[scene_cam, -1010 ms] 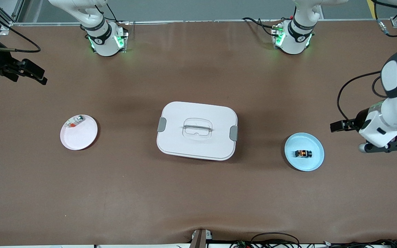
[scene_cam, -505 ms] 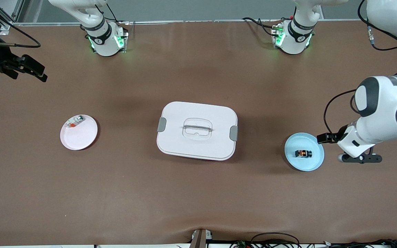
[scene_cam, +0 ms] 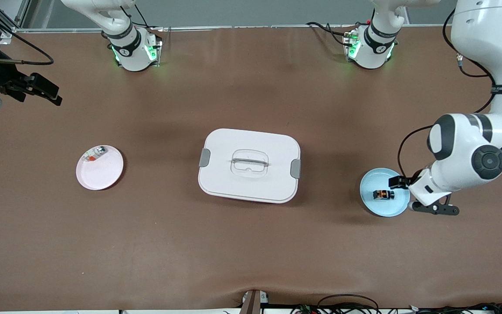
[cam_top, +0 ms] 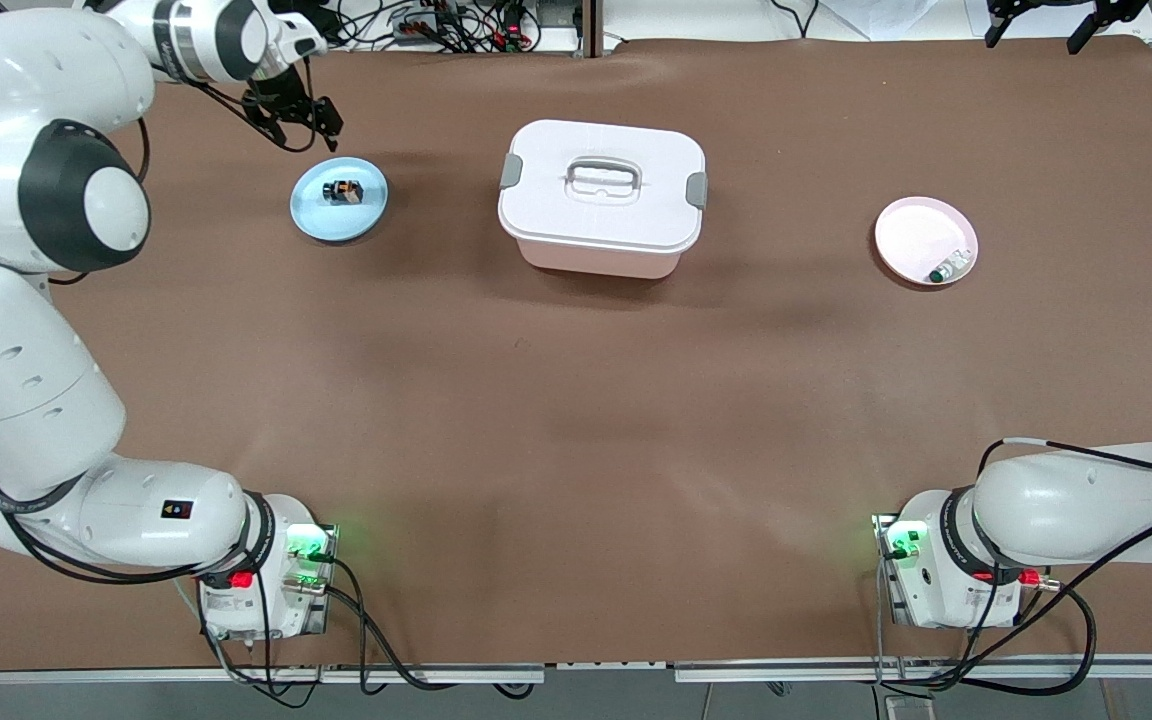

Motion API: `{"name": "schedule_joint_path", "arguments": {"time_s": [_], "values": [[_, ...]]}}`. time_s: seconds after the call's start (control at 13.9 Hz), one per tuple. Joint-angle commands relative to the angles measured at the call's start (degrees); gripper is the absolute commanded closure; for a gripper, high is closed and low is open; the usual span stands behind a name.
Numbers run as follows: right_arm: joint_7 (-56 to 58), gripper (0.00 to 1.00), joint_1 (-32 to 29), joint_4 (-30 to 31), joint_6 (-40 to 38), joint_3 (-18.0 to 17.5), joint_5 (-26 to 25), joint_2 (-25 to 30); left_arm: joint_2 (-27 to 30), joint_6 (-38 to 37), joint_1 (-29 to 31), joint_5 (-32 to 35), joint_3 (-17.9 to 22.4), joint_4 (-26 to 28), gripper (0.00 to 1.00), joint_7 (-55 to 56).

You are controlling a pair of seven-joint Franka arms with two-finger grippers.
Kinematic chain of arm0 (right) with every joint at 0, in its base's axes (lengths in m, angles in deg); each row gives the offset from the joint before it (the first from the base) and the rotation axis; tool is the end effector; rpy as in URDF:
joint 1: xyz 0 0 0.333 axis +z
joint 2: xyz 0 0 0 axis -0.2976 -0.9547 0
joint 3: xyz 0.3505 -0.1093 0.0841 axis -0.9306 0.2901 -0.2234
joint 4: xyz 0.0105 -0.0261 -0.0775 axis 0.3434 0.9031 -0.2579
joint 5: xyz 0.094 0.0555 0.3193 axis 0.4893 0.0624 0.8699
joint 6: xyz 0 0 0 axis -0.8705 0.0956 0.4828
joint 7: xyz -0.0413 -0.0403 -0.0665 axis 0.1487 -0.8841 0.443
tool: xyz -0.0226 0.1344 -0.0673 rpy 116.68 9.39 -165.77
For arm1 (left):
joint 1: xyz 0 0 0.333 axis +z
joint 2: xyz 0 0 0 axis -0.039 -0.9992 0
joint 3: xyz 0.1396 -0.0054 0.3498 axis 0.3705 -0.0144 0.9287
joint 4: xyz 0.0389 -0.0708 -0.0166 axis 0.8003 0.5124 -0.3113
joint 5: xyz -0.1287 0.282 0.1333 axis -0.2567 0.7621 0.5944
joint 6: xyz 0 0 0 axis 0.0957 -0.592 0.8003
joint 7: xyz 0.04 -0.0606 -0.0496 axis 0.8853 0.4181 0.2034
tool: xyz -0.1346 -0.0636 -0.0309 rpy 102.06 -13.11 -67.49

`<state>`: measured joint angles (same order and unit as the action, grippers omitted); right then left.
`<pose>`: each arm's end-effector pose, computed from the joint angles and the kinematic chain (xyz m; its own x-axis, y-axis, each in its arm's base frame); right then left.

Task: Transfer orange switch to right arm and place
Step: 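Lower the left gripper over the orange switch on the blue plate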

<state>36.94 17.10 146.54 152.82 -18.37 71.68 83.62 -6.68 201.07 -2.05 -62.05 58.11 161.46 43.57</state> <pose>0.4454 0.0274 0.6479 0.9911 -0.1241 -0.0479 -0.1247 -0.9921 -0.0098 0.6429 -0.0388 0.3407 0.9886 -0.1411 -0.0532 -0.1411 -0.9900 0.0027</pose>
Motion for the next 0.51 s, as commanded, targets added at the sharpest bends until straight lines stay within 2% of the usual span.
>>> {"name": "schedule_joint_path", "arguments": {"time_s": [0.0, 0.43], "values": [[-0.1, 0.00, 1.3, 0.3, 0.4, -0.3, -1.6, 0.1, -1.8, 2.8, 0.3, -1.8, -0.5, -0.1, 0.00, -1.0], [3.1, 0.00, 0.7, 0.4, 1.4, 0.0, -1.8, 0.1, -5.9, 3.4, 0.1, -2.3, -0.5, 0.1, 0.00, -1.2]]}}
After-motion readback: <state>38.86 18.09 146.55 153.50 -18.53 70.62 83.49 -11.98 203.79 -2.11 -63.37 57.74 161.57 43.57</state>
